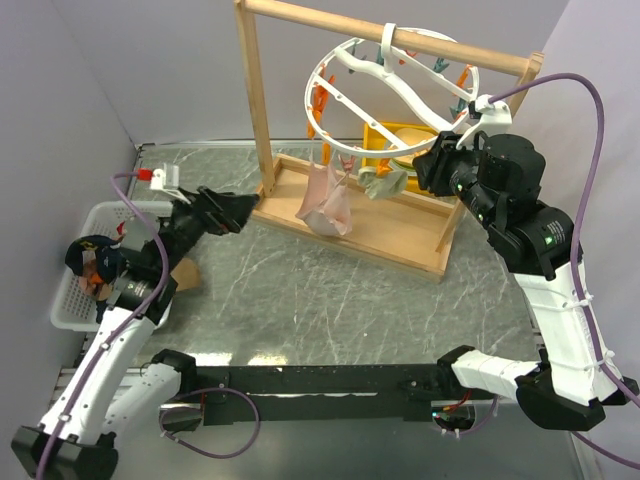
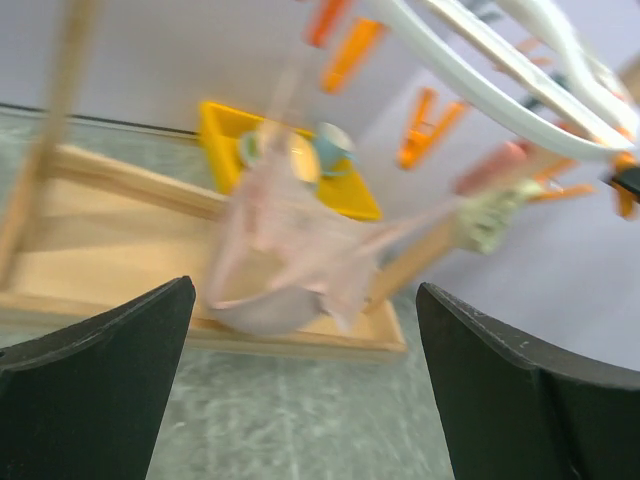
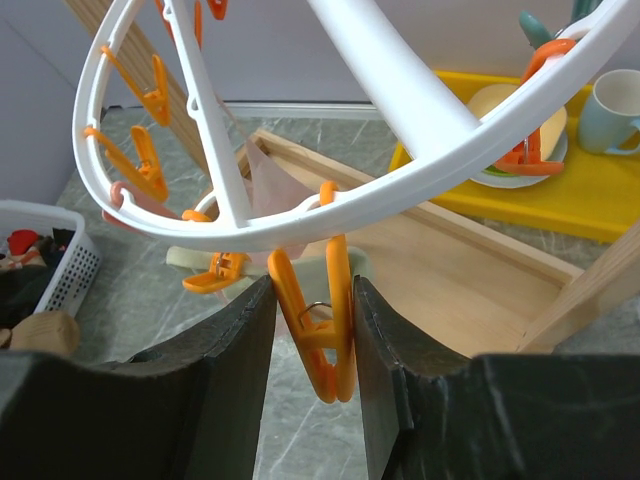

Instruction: Remove the socks clipped to the hanger

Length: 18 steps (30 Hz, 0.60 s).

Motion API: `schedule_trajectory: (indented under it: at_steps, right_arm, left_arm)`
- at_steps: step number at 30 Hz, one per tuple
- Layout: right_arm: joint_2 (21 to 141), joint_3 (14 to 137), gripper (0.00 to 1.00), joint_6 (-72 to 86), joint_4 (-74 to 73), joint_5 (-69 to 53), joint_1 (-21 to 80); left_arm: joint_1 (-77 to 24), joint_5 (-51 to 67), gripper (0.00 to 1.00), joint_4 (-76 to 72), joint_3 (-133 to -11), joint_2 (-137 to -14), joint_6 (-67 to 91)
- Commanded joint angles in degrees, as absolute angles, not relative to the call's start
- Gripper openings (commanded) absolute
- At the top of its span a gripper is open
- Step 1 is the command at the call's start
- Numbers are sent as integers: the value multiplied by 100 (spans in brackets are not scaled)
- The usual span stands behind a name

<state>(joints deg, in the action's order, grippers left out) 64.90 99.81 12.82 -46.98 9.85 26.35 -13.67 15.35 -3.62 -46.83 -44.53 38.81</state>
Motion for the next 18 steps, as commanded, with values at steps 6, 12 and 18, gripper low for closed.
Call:
schedule_trajectory:
  at_steps: [6, 12, 18]
  right_arm:
    - [6337, 9949, 42, 1450, -5010, 844, 2575]
    - [6337, 9949, 43, 1485, -5018, 809, 2575]
    - [6337, 9905, 43, 1503, -4975, 765, 2584]
  left_arm:
    - [-2960, 1645, 93, -2064, -4571, -4824, 4060]
    - [-4119, 1055, 90, -3154, -4464, -5473, 3588]
    - [-4869, 668, 89, -3155, -5220, -6414, 3068]
